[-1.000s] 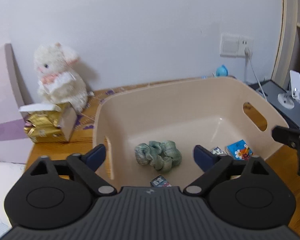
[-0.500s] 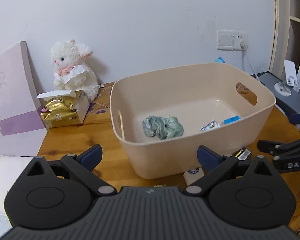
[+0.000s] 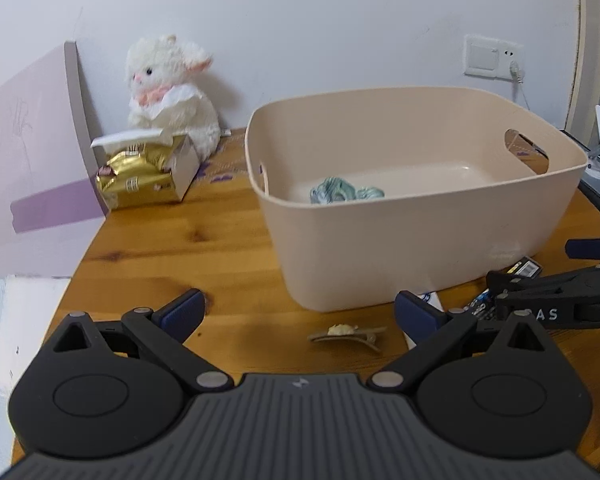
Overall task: Organize objects
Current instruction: 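Grasp the black charger with left tool while right tool grasps black pen box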
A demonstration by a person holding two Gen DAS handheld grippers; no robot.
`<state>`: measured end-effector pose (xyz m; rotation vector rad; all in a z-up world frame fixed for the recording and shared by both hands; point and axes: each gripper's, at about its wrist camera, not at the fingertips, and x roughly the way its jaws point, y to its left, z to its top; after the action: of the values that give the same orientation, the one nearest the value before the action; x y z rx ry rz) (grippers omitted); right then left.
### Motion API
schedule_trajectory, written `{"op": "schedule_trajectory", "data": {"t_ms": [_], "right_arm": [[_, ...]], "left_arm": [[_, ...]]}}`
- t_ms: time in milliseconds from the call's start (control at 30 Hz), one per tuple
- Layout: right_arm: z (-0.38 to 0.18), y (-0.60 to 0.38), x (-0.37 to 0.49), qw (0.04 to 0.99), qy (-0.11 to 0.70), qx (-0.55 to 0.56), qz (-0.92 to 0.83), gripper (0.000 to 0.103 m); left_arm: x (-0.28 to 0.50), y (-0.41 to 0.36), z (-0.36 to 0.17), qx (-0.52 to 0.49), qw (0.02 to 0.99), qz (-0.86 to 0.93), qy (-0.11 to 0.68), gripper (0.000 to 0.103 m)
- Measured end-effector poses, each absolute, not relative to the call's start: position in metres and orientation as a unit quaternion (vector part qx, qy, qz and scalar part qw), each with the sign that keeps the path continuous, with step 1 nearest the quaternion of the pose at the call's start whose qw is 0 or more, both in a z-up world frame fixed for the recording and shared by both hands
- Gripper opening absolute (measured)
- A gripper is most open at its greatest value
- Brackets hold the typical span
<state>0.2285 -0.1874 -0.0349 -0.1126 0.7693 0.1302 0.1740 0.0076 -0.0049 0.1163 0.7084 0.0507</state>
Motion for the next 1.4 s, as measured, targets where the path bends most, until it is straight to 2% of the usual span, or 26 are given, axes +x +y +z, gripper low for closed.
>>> {"op": "schedule_trajectory", "data": {"t_ms": [200,367,600,933,1000,1067,1100,1133,1167,1267,1300,1333,1367,1400], "right_arm": [[-0.029,-0.191,0.223,0.914,0.392,-0.084,0.068,0.103],[-0.022,-0.193,0.223,0.922,0.375,-0.058,0.072,0.103],[-0.046,-0.176,0.222,0.896,0.426,-0.104,0.067,0.103],[-0.047,-0.222,0.185,0.891,0.438,-0.088,0.076,0.103],[-0.051,-0.227,0.181,0.894,0.434,-0.081,0.081,0.101],[-0.054,-0.233,0.180,0.896,0.431,-0.057,0.092,0.093],[-0.054,-0.234,0.178,0.898,0.427,-0.047,0.095,0.091],[-0.054,-0.234,0.177,0.901,0.422,-0.047,0.091,0.084],[-0.053,-0.233,0.176,0.904,0.416,-0.048,0.091,0.077],[-0.052,-0.228,0.171,0.907,0.408,-0.046,0.096,0.061],[-0.052,-0.226,0.169,0.908,0.406,-0.047,0.098,0.058],[-0.052,-0.225,0.169,0.908,0.404,-0.047,0.100,0.052],[-0.052,-0.224,0.168,0.908,0.403,-0.047,0.101,0.046],[-0.051,-0.223,0.166,0.909,0.402,-0.046,0.103,0.041]], "left_arm": [[0.174,0.007,-0.011,0.054,0.934,0.020,0.352,0.101],[0.174,0.009,-0.014,0.043,0.933,0.020,0.357,0.101],[0.171,0.009,-0.019,0.024,0.929,0.001,0.369,0.101],[0.160,-0.020,-0.037,0.026,0.916,-0.069,0.394,0.101],[0.159,-0.024,-0.043,0.028,0.913,-0.075,0.400,0.100],[0.160,-0.027,-0.049,0.027,0.909,-0.077,0.409,0.098],[0.161,-0.027,-0.051,0.025,0.907,-0.077,0.414,0.091],[0.162,-0.027,-0.054,0.022,0.903,-0.081,0.421,0.081],[0.163,-0.027,-0.056,0.018,0.900,-0.084,0.428,0.076],[0.165,-0.027,-0.058,0.021,0.901,-0.082,0.426,0.068],[0.164,-0.028,-0.058,0.026,0.901,-0.083,0.425,0.061],[0.163,-0.028,-0.057,0.029,0.902,-0.083,0.423,0.052],[0.164,-0.028,-0.057,0.031,0.902,-0.083,0.422,0.047],[0.163,-0.027,-0.056,0.030,0.903,-0.083,0.421,0.035]]}}
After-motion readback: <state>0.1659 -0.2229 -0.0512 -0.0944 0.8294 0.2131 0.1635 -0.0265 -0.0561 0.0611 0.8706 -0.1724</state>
